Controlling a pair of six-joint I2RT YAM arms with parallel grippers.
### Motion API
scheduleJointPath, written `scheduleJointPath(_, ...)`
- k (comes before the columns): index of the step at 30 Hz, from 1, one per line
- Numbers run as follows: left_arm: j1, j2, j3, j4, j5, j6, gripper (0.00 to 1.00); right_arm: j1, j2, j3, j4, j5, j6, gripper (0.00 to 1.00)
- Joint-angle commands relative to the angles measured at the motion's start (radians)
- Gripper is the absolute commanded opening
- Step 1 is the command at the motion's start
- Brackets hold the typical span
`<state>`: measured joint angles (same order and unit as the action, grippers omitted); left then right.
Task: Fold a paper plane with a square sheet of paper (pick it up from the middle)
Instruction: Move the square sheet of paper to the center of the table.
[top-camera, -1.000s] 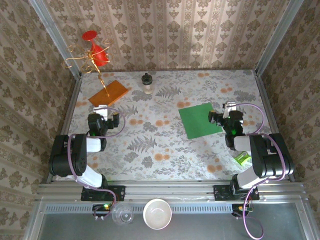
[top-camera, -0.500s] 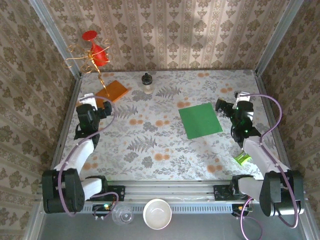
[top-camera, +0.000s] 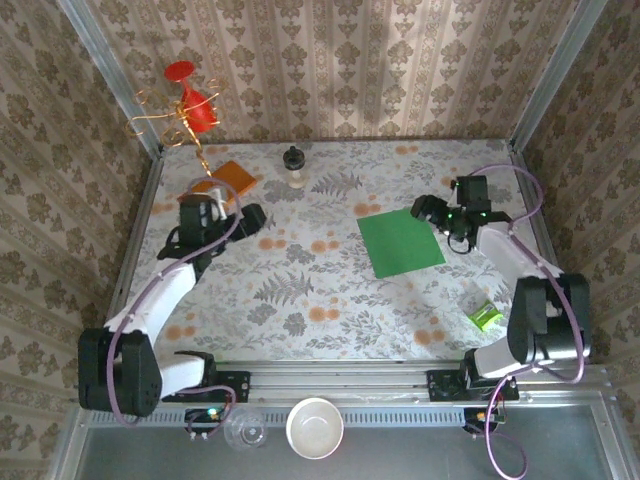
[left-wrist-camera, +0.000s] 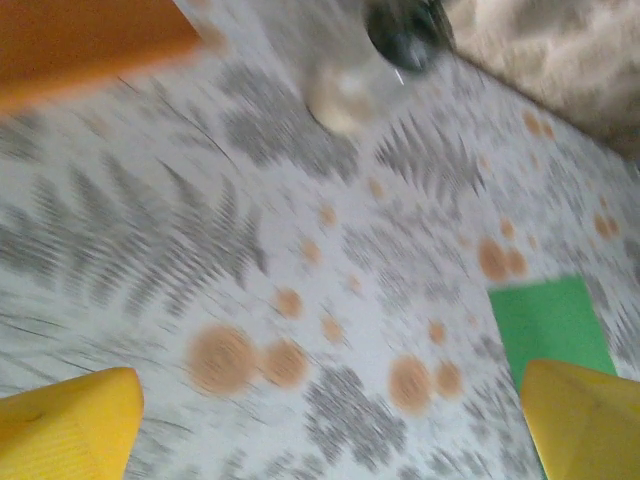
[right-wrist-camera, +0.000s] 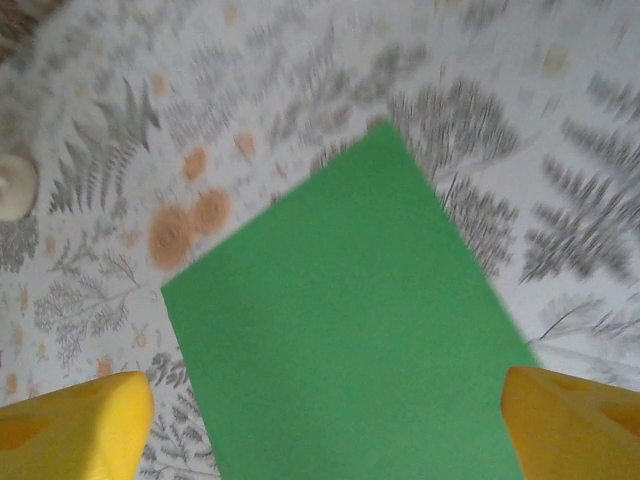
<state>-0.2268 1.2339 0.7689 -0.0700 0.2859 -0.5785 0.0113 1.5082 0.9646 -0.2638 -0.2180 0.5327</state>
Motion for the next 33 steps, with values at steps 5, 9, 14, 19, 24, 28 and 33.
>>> scheduleJointPath(5, -0.196, 0.208, 0.117, 0.042, 0.097, -0.190, 0.90, 0.045, 0.203, 0.144, -0.147, -0.071, 0.044, 0.80)
scheduleJointPath(9, -0.280, 0.318, 0.165, 0.084, 0.132, -0.259, 0.89, 0.053, 0.302, 0.233, -0.189, -0.053, 0.023, 0.79)
scheduleJointPath(14, -0.329, 0.388, 0.199, 0.105, 0.125, -0.307, 0.89, 0.056, 0.430, 0.370, -0.258, -0.009, 0.004, 0.76)
scheduleJointPath(19, -0.335, 0.397, 0.181, 0.126, 0.131, -0.319, 1.00, 0.062, 0.500, 0.437, -0.332, 0.051, -0.007, 0.78)
scheduleJointPath(24, -0.327, 0.382, 0.163, 0.111, 0.127, -0.311, 1.00, 0.077, 0.507, 0.410, -0.355, 0.077, 0.012, 0.79)
scheduleJointPath(28, -0.312, 0.367, 0.140, 0.097, 0.121, -0.332, 1.00, 0.107, 0.474, 0.357, -0.385, 0.119, 0.069, 0.80)
scheduleJointPath(33, -0.291, 0.335, 0.094, 0.097, 0.118, -0.354, 1.00, 0.165, 0.363, 0.209, -0.320, 0.137, 0.273, 0.80)
